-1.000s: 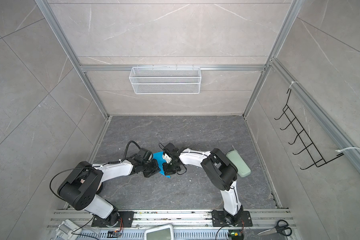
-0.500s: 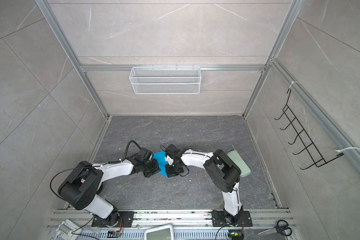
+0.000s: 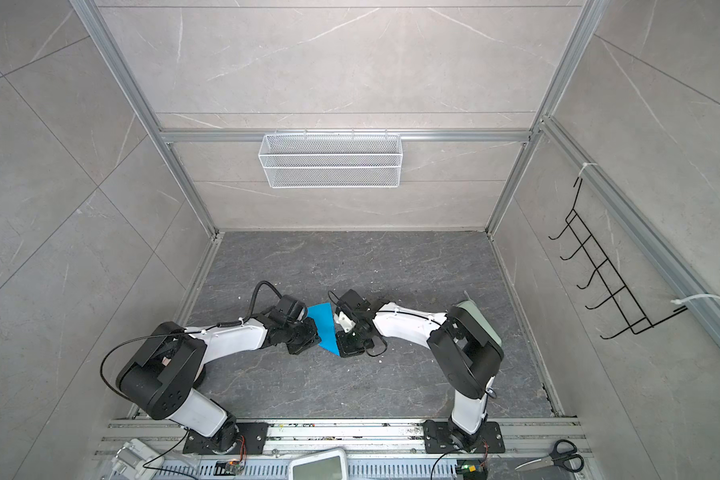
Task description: Fold a paper plane with a square sheet of paper (pick it up from the middle)
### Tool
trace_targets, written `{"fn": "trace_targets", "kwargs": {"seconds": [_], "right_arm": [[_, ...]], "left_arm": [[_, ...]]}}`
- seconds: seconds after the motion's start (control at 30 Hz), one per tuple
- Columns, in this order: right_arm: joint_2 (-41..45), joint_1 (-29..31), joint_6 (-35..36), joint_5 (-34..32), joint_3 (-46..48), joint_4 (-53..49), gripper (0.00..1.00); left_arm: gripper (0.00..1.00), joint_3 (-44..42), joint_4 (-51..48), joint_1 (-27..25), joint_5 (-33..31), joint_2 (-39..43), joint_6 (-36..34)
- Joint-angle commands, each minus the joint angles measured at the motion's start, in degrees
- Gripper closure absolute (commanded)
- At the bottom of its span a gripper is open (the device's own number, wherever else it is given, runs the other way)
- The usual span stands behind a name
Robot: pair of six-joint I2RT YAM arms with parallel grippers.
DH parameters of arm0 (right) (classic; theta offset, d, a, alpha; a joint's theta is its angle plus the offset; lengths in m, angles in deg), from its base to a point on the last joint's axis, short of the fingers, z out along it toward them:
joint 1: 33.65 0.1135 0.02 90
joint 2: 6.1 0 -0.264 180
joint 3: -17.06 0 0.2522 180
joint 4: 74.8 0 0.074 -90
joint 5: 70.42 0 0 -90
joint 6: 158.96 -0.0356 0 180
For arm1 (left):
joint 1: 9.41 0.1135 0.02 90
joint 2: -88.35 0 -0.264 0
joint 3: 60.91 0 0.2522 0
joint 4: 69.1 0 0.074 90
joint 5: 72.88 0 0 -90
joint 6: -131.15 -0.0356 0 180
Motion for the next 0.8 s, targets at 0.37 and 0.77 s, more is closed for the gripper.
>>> {"fn": "trace_targets", "kwargs": {"seconds": [0.37,0.77], "right_arm": [[-8.32,0.15,-2.14,1.17,-5.22,4.06,0.90],[-11.05,0.14,-1.43,-2.41,-5.22,0.63,0.90]], "left_arm": [[0.96,0.61,-7.68,0.21,-2.48,-2.57,-2.82],[0.96,1.88,-7.04,0.26,-0.70,-2.40,-5.75]]}}
